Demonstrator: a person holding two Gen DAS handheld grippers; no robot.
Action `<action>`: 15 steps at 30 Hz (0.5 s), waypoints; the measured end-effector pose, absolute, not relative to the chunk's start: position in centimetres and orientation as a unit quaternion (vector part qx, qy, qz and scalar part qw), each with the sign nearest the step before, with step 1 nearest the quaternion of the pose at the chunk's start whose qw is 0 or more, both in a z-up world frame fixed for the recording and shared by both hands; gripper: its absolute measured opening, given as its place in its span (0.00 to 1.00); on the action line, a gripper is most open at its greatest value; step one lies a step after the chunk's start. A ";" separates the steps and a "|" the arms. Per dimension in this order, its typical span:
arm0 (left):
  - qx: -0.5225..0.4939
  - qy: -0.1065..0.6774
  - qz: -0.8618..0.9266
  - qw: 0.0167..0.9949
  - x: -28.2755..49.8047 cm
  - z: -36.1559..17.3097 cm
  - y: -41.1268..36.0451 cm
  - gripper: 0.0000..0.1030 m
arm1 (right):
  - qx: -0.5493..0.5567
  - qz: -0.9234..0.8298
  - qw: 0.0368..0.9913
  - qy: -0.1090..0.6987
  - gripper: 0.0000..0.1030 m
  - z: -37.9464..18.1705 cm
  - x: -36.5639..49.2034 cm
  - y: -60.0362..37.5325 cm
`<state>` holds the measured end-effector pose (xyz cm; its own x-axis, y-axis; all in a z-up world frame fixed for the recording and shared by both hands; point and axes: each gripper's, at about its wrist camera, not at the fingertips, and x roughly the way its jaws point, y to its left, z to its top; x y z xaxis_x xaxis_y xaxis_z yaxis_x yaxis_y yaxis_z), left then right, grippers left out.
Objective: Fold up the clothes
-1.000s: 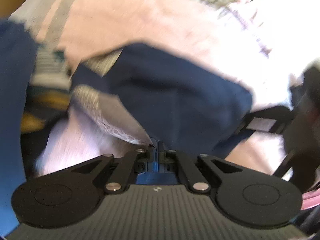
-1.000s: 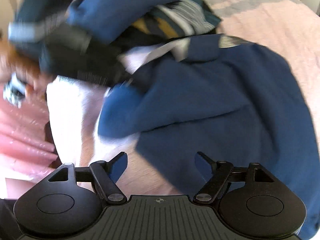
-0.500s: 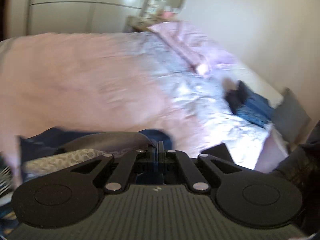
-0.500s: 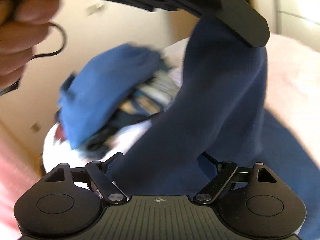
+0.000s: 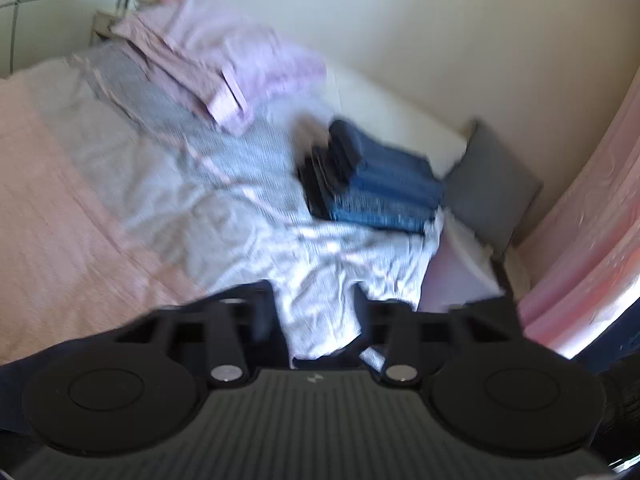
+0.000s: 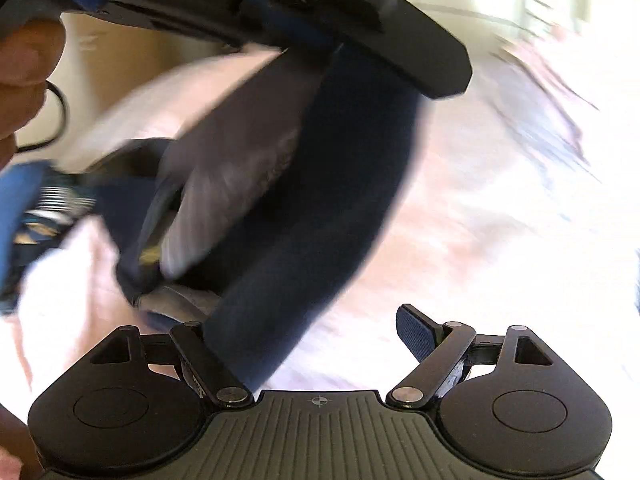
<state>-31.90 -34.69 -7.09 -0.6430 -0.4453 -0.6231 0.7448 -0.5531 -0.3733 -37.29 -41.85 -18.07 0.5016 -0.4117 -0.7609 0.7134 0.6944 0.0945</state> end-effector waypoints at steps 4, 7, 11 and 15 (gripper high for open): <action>0.250 0.346 -0.832 0.355 -30.5 -8.9 -33.9 0.43 | 0.254 -0.367 0.810 0.380 0.82 -19.8 -42.1 -42.9; 0.282 0.370 -0.811 0.355 -26.9 -10.0 -32.7 0.44 | 0.286 -0.356 0.800 0.390 0.82 -21.4 -42.9 -42.6; 0.321 0.353 -0.803 0.356 -22.0 -10.2 -30.2 0.51 | 0.306 -0.329 0.804 0.389 0.82 -22.4 -41.7 -41.6; 0.379 0.302 -0.797 0.361 -18.4 -11.9 -28.4 0.59 | 0.309 -0.326 0.804 0.390 0.82 -22.3 -40.2 -40.4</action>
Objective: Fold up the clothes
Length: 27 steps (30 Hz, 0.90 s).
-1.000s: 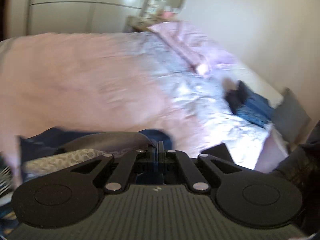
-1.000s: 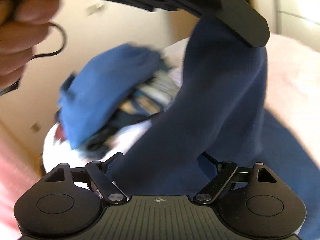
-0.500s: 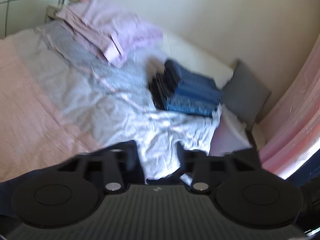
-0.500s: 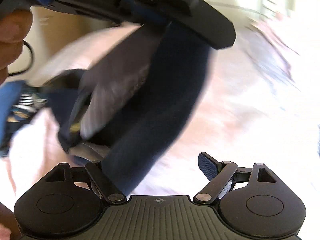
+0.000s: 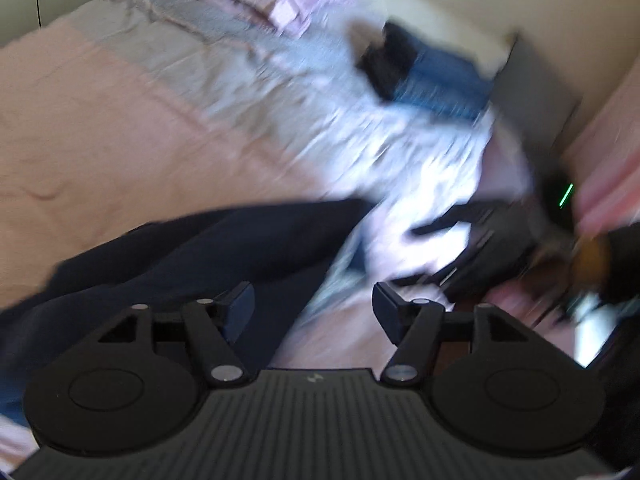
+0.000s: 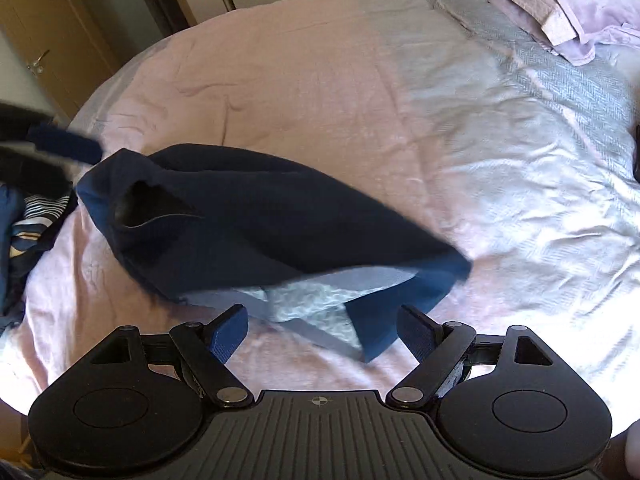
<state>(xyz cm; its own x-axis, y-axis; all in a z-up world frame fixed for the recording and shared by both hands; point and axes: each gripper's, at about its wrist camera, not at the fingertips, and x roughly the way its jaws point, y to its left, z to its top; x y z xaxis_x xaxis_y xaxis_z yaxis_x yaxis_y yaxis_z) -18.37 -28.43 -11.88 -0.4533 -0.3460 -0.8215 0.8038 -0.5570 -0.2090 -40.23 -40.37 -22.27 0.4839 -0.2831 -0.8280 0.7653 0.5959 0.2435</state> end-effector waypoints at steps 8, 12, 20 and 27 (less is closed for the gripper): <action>0.533 0.108 -0.789 0.288 -21.9 -21.0 -28.3 0.56 | 0.311 -0.352 0.777 0.420 0.82 -24.8 -39.5 -40.6; 0.613 0.037 -0.747 0.254 -22.7 -25.6 -28.4 0.13 | 0.301 -0.354 0.769 0.439 0.82 -26.3 -40.1 -42.0; 0.441 0.158 -0.761 0.449 -16.5 -14.6 -33.1 0.01 | 0.323 -0.341 0.780 0.414 0.82 -30.4 -41.2 -46.9; 0.395 0.132 -0.726 0.547 -16.8 -10.4 -32.1 0.01 | 0.354 -0.289 0.809 0.369 0.16 -29.9 -40.2 -51.2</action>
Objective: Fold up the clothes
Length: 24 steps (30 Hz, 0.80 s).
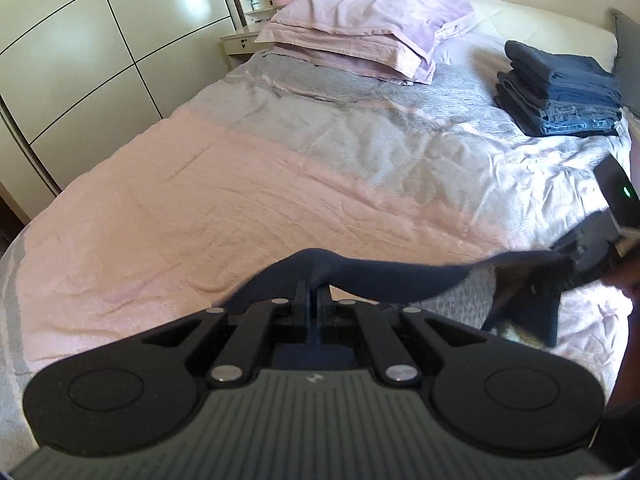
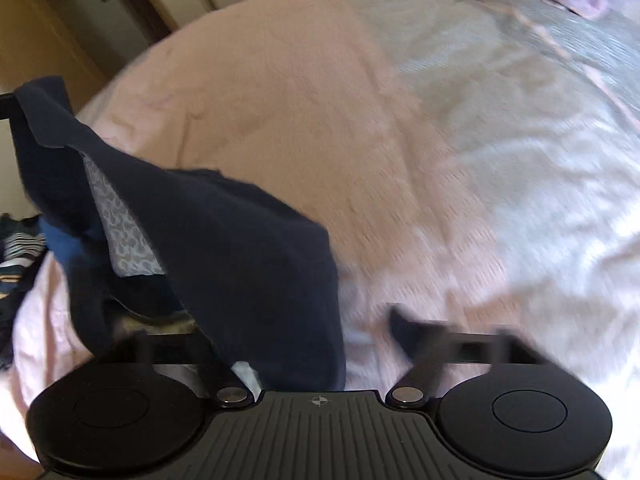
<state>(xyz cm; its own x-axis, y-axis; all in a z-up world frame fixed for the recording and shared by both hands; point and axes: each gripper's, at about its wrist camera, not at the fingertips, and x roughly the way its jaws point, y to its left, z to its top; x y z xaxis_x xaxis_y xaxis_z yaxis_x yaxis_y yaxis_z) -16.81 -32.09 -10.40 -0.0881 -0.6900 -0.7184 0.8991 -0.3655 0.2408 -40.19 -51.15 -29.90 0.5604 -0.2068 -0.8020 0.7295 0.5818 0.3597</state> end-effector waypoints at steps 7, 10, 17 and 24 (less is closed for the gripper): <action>0.439 0.168 -0.768 0.434 -21.3 -12.8 -26.4 0.09 | 0.307 -0.293 0.835 0.350 0.06 -24.4 -42.1 -52.4; 0.450 0.185 -0.793 0.366 -21.7 -13.5 -23.9 0.20 | 0.293 -0.307 0.836 0.349 0.06 -23.1 -42.9 -50.6; 0.407 0.175 -0.814 0.376 -17.6 -12.2 -24.2 0.40 | 0.318 -0.358 0.800 0.361 0.06 -24.2 -44.0 -45.0; 0.522 0.086 -0.779 0.336 -20.6 -19.5 -29.4 0.42 | 0.342 -0.367 0.785 0.363 0.06 -25.1 -45.4 -43.1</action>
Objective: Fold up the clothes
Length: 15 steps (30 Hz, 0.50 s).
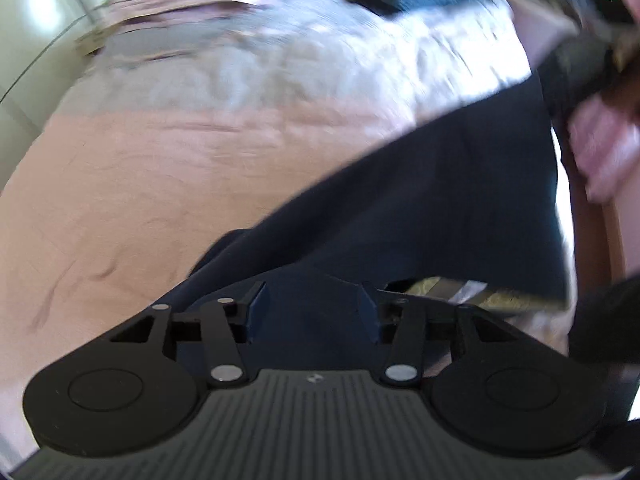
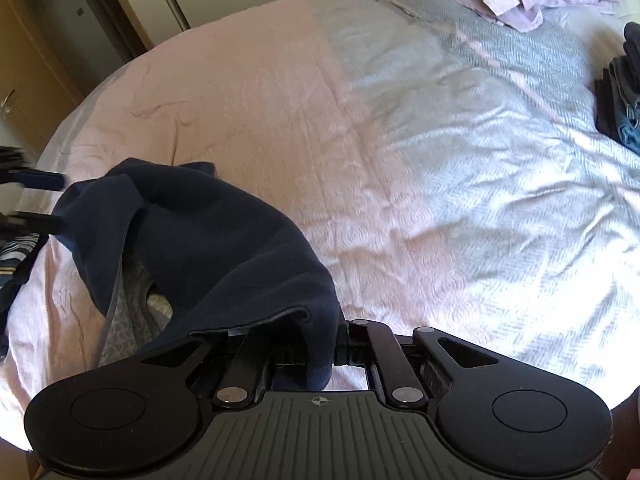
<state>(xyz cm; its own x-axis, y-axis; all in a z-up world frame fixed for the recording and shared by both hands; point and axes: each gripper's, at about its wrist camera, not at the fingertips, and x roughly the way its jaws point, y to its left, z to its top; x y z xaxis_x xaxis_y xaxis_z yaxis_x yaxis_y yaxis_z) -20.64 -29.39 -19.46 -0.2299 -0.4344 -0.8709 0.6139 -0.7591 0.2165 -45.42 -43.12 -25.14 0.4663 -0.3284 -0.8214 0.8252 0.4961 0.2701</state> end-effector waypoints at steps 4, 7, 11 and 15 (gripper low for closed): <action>0.552 0.010 -0.795 0.253 -24.1 -22.9 -28.1 0.45 | 0.342 -0.350 0.791 0.368 0.06 -25.8 -45.7 -44.3; 0.577 -0.071 -0.789 0.200 -26.5 -25.4 -26.2 0.51 | 0.351 -0.341 0.794 0.360 0.06 -25.8 -46.1 -45.5; 0.604 -0.181 -0.739 0.240 -28.1 -28.8 -25.4 0.50 | 0.357 -0.332 0.804 0.339 0.06 -24.6 -46.7 -47.1; 0.574 -0.143 -0.738 0.324 -27.5 -27.1 -28.1 0.13 | 0.347 -0.324 0.820 0.320 0.04 -22.4 -46.9 -48.6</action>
